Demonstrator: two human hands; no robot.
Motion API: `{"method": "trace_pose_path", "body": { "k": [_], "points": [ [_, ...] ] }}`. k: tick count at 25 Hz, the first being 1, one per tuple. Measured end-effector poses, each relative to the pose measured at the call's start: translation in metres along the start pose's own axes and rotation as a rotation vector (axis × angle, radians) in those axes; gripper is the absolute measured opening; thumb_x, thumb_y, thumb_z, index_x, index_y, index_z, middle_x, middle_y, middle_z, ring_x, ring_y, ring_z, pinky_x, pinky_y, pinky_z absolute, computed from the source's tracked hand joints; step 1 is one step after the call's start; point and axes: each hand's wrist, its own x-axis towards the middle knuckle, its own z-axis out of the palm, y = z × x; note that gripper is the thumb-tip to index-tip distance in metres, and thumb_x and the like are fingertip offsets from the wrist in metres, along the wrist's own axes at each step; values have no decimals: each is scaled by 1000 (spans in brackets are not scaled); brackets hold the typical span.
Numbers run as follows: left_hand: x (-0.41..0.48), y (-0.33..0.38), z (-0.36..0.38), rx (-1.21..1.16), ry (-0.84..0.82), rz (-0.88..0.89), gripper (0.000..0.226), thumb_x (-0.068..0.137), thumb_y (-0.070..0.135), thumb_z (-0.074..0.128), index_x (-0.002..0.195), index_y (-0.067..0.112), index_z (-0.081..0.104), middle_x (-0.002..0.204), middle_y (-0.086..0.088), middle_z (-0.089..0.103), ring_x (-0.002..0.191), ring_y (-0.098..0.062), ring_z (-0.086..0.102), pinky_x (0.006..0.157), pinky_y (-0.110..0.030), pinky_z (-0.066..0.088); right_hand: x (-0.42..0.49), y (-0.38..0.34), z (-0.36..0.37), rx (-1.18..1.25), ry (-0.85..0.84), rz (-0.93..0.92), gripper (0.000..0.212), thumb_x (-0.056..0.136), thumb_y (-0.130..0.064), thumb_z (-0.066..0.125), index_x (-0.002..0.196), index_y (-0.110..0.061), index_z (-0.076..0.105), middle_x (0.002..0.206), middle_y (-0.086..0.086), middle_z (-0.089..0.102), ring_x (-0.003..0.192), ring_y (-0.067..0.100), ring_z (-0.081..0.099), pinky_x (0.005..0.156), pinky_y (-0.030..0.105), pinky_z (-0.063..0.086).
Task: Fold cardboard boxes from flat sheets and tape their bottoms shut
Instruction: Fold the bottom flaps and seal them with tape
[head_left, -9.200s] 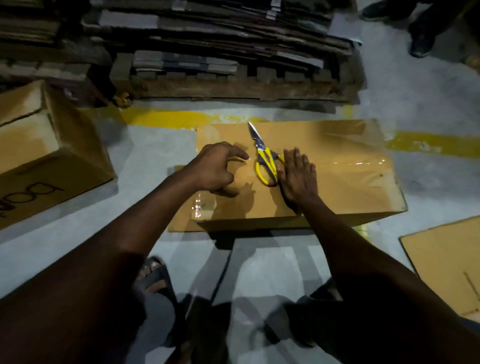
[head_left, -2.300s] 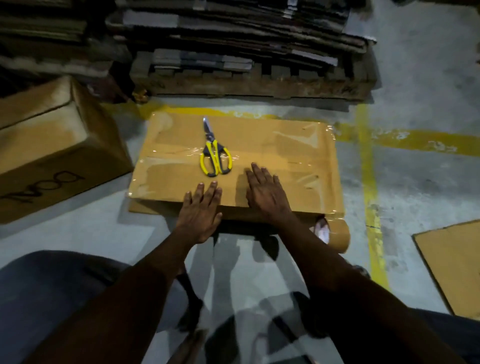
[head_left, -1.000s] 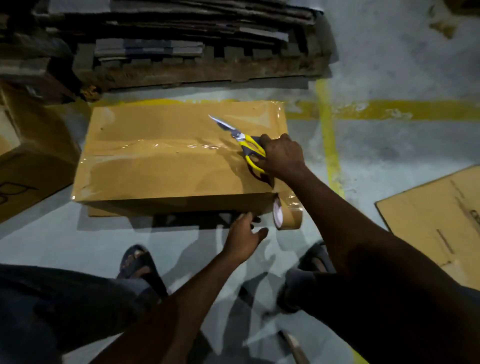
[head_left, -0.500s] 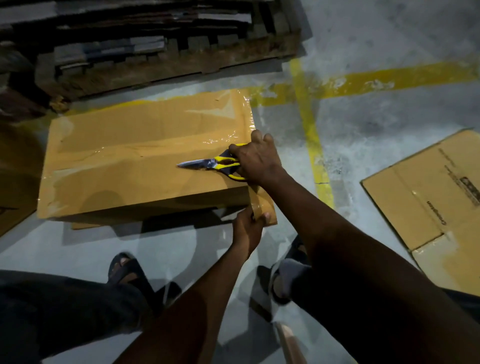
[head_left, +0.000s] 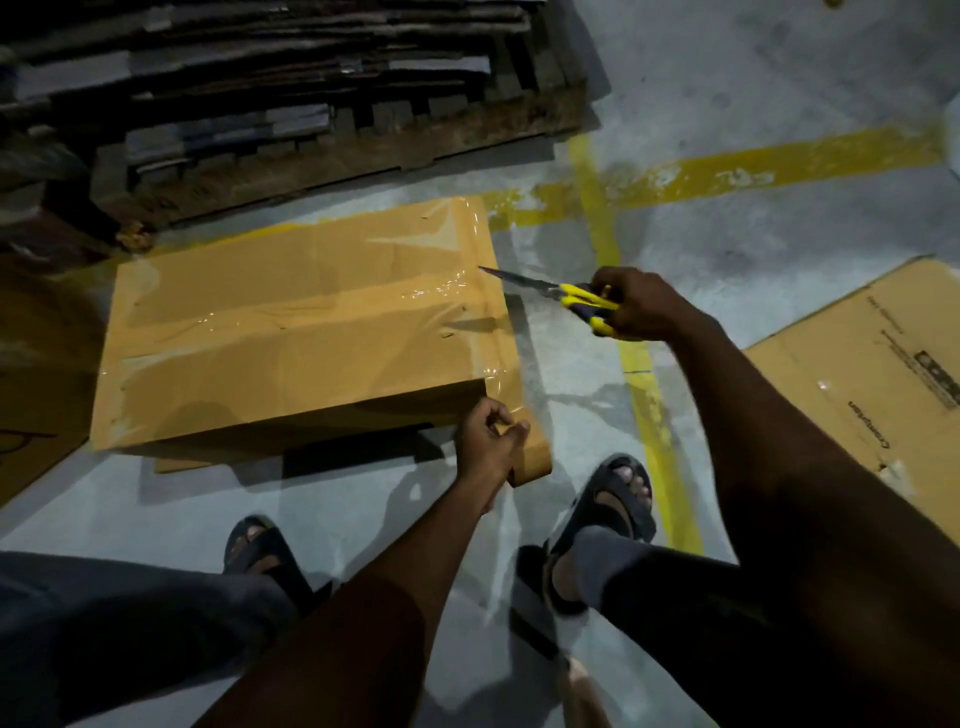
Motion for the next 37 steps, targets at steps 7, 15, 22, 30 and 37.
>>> {"method": "trace_pose_path", "body": {
  "k": [7,15,22,30,37],
  "points": [
    [3,4,-12,-98,-125,-165,28,85,13,70,97,38,68,115,2,65,106,-22,62,82,-53,56,-43,58,-5,63,-743,284,51,67,-54,83,94,-19,58,71,2,54,61,14,48,46,22,36],
    [2,10,-17,-152,-188,-224,27,90,9,63,112,24,65,121,-3,59,108,-25,57,76,-46,56,-33,43,6,55,-838,324,30,77,-48,75,91,-26,60,73,0,50,65,15,45,56,27,34],
    [0,11,-19,-164,-202,-264,25,90,12,63,113,21,66,124,-6,61,112,-28,58,66,-35,54,-38,45,8,-12,-853,333,57,59,-61,80,97,-24,61,77,1,50,70,16,45,58,29,35],
    [-2,12,-18,-189,-217,-277,20,92,10,60,109,17,66,104,-6,65,86,-16,59,69,-30,48,-34,35,22,13,-834,288,71,40,-70,80,95,-28,63,88,3,54,78,18,49,61,30,38],
    [-3,10,-17,-173,-204,-262,23,92,9,60,111,18,67,109,-6,65,89,-17,59,70,-30,49,-25,24,34,-41,-803,202,82,37,-75,79,101,-26,63,94,6,58,79,18,52,64,31,41]
  ]
}}
